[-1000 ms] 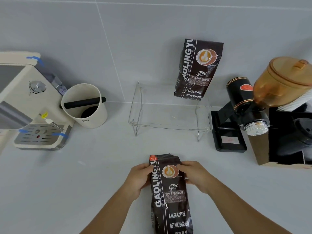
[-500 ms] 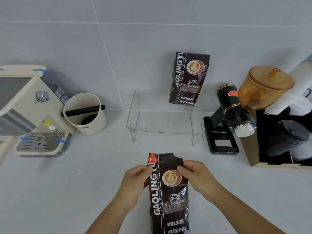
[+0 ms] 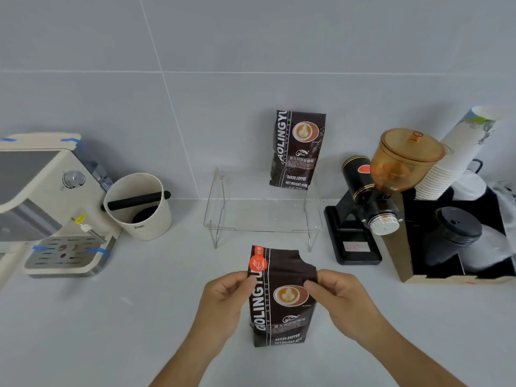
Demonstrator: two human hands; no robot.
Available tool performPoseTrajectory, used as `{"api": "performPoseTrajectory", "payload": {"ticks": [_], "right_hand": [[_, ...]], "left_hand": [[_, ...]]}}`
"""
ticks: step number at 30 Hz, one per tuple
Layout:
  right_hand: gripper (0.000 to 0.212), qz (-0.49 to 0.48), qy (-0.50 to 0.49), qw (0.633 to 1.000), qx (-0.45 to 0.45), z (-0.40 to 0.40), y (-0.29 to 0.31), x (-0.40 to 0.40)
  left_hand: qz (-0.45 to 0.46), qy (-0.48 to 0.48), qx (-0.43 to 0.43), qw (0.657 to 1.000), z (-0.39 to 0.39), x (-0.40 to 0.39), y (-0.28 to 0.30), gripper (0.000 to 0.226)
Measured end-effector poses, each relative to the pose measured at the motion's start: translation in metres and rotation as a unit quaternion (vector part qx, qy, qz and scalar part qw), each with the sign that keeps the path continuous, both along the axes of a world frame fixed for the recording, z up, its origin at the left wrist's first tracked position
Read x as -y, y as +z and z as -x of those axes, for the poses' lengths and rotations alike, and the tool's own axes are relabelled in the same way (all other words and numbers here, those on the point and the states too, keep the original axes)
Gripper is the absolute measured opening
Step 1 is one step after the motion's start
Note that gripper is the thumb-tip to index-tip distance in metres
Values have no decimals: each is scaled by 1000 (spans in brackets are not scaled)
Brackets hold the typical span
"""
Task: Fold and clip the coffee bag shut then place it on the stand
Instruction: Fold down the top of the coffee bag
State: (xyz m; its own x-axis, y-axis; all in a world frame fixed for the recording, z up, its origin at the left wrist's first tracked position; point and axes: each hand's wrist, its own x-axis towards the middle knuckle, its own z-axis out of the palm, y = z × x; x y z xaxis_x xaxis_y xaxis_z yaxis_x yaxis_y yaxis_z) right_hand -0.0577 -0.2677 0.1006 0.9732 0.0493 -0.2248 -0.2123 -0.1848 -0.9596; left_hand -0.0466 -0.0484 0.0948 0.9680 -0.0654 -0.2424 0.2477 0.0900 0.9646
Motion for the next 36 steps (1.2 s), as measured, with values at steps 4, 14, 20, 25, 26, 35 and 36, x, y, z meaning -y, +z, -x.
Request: {"api": "performPoseTrajectory", "payload": {"ticks": [4, 14, 20, 25, 26, 35, 36], "right_hand": [[16, 7, -12, 1000, 8, 3, 0, 5], [29, -22, -20, 999, -22, 9, 14, -1], [17, -59, -37, 997, -37, 6, 26, -8], [17, -91, -85, 992, -19, -3, 38, -16], [17, -91, -91, 991, -19, -6, 40, -18], [21, -111, -110, 988, -16, -13, 48, -26], [22, -103, -112, 988, -8, -13, 48, -26]], "left_hand": [[-23, -4, 26, 999, -3, 4, 2, 18], [-54, -31, 4, 998, -4, 2, 6, 17], [-58, -37, -11, 998, -10, 7, 23, 13], [-65, -2, -29, 997, -19, 10, 35, 22], [-68, 4, -31, 997, -20, 10, 36, 22], [-99, 9, -26, 995, -24, 7, 39, 25], [-107, 2, -21, 994, -24, 6, 39, 26]]}}
